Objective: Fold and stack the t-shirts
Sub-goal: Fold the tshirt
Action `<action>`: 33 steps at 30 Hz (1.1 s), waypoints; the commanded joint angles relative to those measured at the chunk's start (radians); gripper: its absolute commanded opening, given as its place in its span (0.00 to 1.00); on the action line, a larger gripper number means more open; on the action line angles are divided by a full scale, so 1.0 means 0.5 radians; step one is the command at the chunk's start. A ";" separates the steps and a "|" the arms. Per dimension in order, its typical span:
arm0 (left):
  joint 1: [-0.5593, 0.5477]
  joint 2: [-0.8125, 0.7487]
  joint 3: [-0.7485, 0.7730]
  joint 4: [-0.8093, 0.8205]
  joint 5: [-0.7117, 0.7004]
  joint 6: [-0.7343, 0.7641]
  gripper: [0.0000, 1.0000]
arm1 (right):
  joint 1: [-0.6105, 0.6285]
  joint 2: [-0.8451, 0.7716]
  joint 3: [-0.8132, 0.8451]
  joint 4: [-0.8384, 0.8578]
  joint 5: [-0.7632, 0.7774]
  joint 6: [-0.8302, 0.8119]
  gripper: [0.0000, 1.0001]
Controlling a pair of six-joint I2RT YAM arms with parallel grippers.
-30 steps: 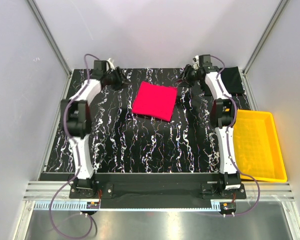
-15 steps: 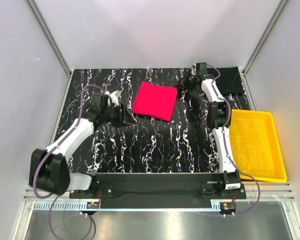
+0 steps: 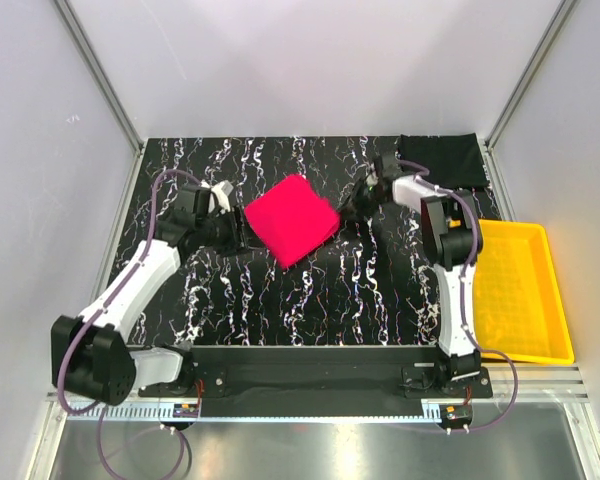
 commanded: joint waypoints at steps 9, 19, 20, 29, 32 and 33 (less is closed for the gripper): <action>-0.234 0.474 0.493 -0.074 -0.234 0.081 0.56 | 0.337 -1.261 -1.490 0.364 0.218 0.113 0.37; -0.688 0.995 0.870 -0.078 -0.860 0.209 0.55 | 0.309 -1.345 -1.763 0.670 -0.104 0.180 0.52; -0.706 1.035 0.888 -0.084 -0.894 0.228 0.54 | 0.309 -1.321 -1.760 0.780 -0.132 0.253 0.51; -0.805 1.333 1.109 -0.087 -1.330 0.344 0.46 | 0.285 -0.950 -1.619 1.201 -0.313 0.533 0.25; -0.823 1.459 1.250 -0.096 -1.366 0.372 0.48 | 0.282 -0.879 -1.567 1.213 -0.347 0.536 0.24; -0.832 1.483 1.299 -0.096 -1.373 0.375 0.48 | 0.282 -0.867 -1.549 1.216 -0.347 0.536 0.24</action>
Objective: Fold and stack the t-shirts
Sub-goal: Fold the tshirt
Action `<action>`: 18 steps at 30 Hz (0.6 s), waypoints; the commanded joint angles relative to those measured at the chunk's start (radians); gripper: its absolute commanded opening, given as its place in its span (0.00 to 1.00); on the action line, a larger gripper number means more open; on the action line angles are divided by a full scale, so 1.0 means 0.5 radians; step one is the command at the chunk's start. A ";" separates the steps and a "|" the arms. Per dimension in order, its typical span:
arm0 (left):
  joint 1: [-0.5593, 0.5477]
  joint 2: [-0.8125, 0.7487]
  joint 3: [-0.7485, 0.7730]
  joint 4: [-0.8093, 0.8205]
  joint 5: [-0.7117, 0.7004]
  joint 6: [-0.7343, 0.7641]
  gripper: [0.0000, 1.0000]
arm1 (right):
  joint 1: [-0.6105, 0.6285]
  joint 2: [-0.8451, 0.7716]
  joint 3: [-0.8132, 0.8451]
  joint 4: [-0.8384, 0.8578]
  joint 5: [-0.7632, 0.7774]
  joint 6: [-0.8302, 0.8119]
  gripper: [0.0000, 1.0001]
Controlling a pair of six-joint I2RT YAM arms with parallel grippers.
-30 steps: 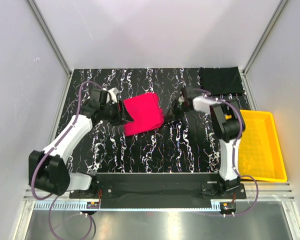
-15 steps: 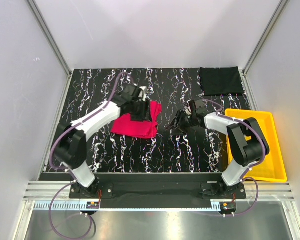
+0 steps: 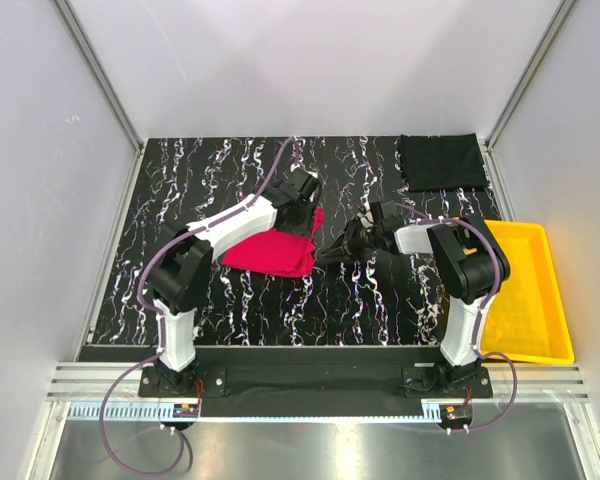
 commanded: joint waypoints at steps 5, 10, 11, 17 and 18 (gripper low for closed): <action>-0.051 0.225 0.293 -0.013 -0.218 0.058 0.48 | -0.017 0.097 0.148 0.190 -0.089 0.100 0.21; -0.100 0.308 0.342 -0.041 -0.316 0.030 0.49 | -0.029 0.128 0.178 0.217 -0.067 0.140 0.19; -0.115 0.339 0.354 -0.041 -0.325 0.030 0.49 | -0.032 0.131 0.184 0.220 -0.070 0.143 0.18; -0.137 0.406 0.379 -0.056 -0.402 0.027 0.44 | -0.035 0.193 0.230 0.248 -0.092 0.153 0.17; -0.134 0.416 0.382 -0.056 -0.408 0.033 0.38 | -0.035 0.199 0.237 0.257 -0.098 0.156 0.17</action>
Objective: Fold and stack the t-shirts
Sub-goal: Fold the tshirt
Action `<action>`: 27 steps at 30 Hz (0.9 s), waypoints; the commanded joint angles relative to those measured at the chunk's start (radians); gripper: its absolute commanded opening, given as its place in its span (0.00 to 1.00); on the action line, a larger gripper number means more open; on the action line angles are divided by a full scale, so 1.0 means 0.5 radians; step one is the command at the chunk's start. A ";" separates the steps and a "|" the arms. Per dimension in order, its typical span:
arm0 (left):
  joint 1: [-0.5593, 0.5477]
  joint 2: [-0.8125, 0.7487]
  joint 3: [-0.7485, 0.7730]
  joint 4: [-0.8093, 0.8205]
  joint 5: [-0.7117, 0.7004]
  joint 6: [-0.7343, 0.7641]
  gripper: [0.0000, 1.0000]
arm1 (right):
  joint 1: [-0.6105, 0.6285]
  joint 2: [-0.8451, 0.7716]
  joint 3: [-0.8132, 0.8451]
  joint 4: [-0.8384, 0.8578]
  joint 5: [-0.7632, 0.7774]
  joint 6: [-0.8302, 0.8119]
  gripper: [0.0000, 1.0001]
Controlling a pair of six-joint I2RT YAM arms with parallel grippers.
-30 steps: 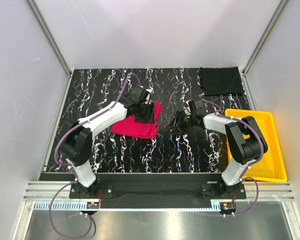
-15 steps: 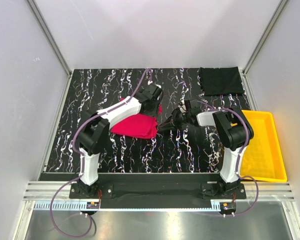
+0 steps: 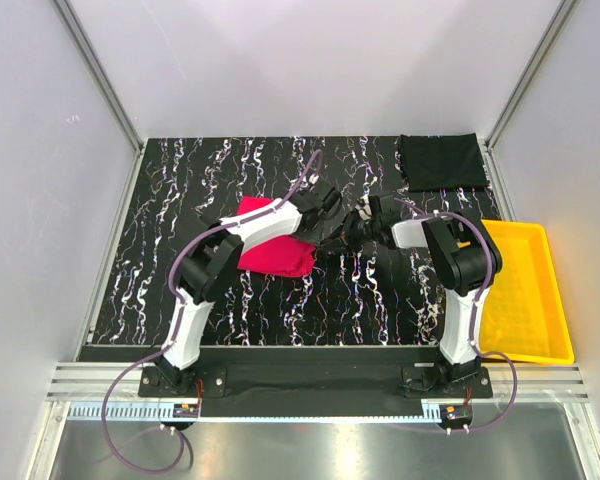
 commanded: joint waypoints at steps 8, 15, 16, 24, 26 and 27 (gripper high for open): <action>0.000 -0.038 0.105 0.011 -0.145 0.033 0.11 | -0.009 0.147 0.167 0.108 -0.035 0.041 0.10; -0.003 -0.074 0.111 0.008 -0.133 0.052 0.00 | 0.009 0.236 0.268 0.154 -0.056 0.080 0.08; -0.003 -0.087 0.108 0.008 -0.130 0.052 0.00 | 0.015 0.258 0.283 0.142 -0.056 0.080 0.08; -0.003 -0.170 0.102 0.002 -0.105 0.058 0.00 | 0.089 0.368 0.437 0.166 -0.041 0.142 0.08; 0.000 -0.188 0.102 -0.004 -0.099 0.055 0.00 | 0.111 0.402 0.470 0.135 -0.026 0.139 0.08; 0.003 -0.194 0.102 -0.004 -0.099 0.058 0.00 | 0.114 0.417 0.477 0.132 -0.013 0.136 0.07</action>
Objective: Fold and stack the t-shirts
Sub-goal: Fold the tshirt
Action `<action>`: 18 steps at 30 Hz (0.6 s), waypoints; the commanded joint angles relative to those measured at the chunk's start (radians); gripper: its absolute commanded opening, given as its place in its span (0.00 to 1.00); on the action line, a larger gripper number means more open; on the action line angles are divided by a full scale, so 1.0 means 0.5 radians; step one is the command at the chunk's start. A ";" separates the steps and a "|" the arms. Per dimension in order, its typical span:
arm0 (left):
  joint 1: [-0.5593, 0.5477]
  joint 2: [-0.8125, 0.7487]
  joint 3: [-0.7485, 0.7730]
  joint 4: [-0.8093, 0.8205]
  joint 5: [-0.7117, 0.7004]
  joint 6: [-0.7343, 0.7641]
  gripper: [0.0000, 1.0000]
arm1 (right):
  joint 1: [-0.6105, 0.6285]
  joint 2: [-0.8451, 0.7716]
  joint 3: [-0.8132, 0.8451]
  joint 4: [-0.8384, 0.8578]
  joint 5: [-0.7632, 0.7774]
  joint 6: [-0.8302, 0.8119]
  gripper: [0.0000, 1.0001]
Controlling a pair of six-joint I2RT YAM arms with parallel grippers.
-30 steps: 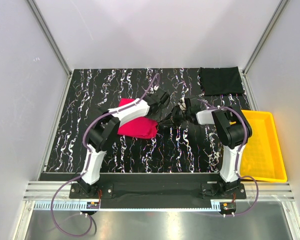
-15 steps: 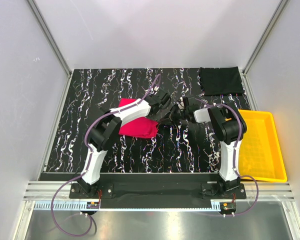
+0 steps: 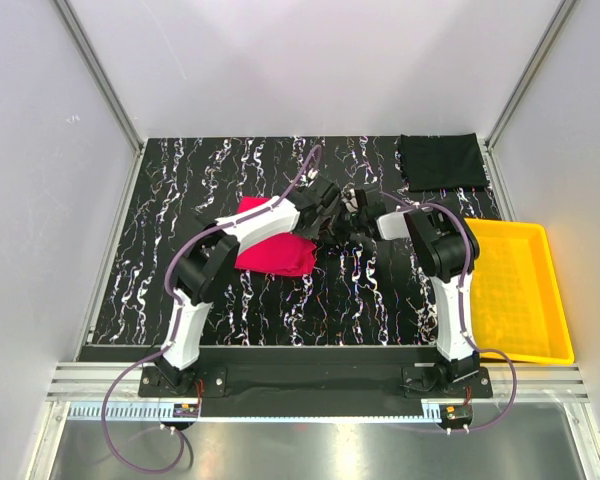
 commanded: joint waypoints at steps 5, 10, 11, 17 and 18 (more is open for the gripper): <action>0.000 -0.180 0.077 0.009 0.018 0.019 0.00 | 0.074 0.075 0.109 -0.036 0.072 -0.023 0.07; 0.000 -0.201 0.080 0.003 0.070 0.001 0.00 | 0.083 0.066 0.100 -0.281 0.259 -0.161 0.07; 0.000 -0.201 0.080 0.003 0.091 -0.003 0.00 | 0.083 0.063 0.091 -0.294 0.277 -0.167 0.07; 0.000 -0.198 0.105 -0.003 0.168 -0.064 0.00 | 0.089 0.020 0.088 -0.441 0.437 -0.250 0.07; 0.000 -0.189 0.114 -0.006 0.177 -0.067 0.00 | 0.093 0.017 0.091 -0.462 0.455 -0.262 0.07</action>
